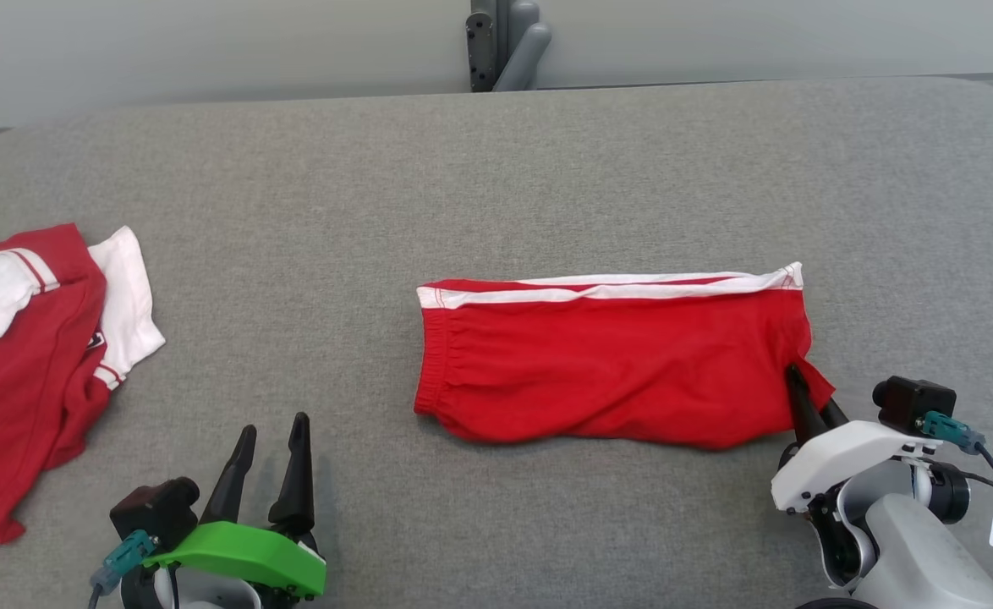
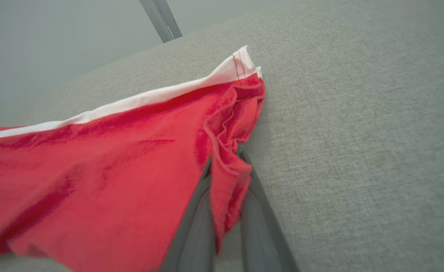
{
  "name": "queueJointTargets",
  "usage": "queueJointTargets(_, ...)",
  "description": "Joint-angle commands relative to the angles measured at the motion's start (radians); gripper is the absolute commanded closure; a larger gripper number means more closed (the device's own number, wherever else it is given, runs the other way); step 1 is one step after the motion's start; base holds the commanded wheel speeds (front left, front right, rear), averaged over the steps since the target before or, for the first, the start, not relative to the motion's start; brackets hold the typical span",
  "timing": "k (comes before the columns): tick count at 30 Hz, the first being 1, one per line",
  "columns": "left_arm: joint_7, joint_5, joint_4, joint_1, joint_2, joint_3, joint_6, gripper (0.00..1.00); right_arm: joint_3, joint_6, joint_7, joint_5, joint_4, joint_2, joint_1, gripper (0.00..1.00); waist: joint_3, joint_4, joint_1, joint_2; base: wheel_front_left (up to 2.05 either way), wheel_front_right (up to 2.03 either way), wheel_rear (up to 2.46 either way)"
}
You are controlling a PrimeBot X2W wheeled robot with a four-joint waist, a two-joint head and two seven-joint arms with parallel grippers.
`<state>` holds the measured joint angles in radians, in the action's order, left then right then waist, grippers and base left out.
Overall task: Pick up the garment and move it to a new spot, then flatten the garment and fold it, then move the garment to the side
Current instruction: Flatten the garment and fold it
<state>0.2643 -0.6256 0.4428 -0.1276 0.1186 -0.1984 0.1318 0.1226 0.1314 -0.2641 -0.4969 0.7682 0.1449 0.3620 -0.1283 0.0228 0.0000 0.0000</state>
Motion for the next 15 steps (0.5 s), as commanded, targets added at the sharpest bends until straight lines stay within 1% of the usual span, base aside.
queueJointTargets(1,0.000,0.015,-0.004,0.019,-0.001,0.009,-0.002,0.00,-0.005,-0.001,0.000,-0.001,-0.005,0.004,-0.012,1.00,0.029,-0.031,0.0000,0.0000,0.00,0.00,0.00)
queueJointTargets(9,0.000,0.048,-0.004,0.023,-0.014,0.014,-0.002,0.00,-0.015,-0.001,0.000,0.013,-0.005,0.002,-0.009,1.00,0.032,-0.024,0.0000,0.0000,0.00,0.00,0.00)
queueJointTargets(12,0.000,0.059,-0.007,0.026,-0.016,0.017,-0.002,0.00,-0.011,-0.001,-0.001,0.026,-0.043,-0.003,0.000,1.00,0.032,-0.018,0.0000,0.0000,0.00,0.00,0.00)
queueJointTargets(15,0.000,0.066,-0.009,0.033,-0.019,0.019,-0.002,0.00,0.032,-0.001,-0.001,0.038,-0.132,-0.015,0.007,1.00,0.031,-0.012,0.0000,0.0000,0.00,0.00,0.00)
